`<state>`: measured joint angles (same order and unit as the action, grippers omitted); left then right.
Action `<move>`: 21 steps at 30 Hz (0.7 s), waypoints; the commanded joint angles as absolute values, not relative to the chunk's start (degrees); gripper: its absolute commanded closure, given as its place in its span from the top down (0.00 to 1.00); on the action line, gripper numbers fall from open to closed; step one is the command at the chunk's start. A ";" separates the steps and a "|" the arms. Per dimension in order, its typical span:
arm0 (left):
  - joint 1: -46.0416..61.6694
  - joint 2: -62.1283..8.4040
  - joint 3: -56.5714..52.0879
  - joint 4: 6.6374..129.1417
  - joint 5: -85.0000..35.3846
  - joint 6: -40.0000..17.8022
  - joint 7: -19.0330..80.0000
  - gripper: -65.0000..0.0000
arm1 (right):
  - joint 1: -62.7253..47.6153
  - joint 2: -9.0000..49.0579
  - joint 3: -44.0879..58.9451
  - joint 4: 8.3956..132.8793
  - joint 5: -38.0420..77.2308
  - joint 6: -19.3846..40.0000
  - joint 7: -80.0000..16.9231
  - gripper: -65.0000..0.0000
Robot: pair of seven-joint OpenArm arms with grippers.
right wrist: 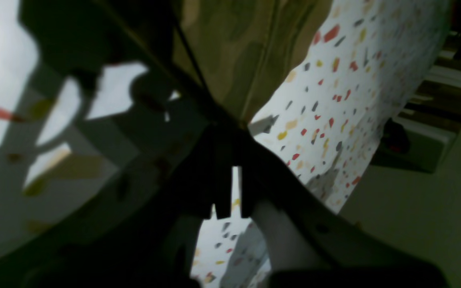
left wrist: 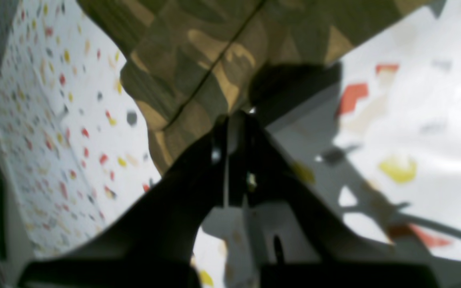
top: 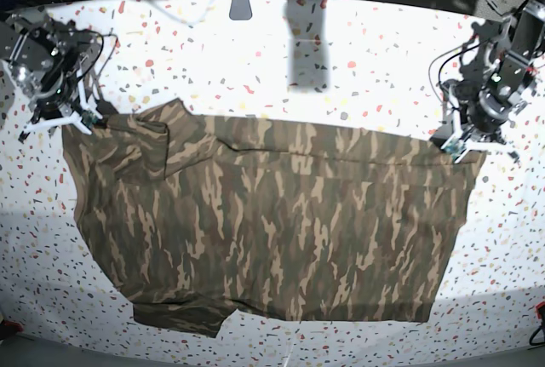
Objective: Fold the T-shirt properly
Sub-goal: 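Drag the shirt back toward the robot with both grippers and release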
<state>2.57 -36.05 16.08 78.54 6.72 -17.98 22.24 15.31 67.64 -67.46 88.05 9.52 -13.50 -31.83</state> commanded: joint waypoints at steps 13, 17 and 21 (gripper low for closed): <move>18.22 -38.61 3.92 91.18 5.93 -17.72 23.94 0.00 | 7.03 69.67 -66.76 96.29 1.54 -22.41 -36.56 0.00; 21.89 -38.61 1.15 91.66 5.93 -17.72 23.49 0.00 | 3.84 69.67 -66.76 98.08 -0.10 -24.51 -37.60 0.00; 26.06 -38.59 -0.93 91.68 5.93 -17.69 20.67 0.00 | 0.23 69.65 -66.74 99.68 -3.51 -27.09 -39.31 0.00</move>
<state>25.74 -37.45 -0.36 91.29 5.54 -18.13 19.42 -0.16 68.07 -67.18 99.29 -3.25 -26.04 -38.33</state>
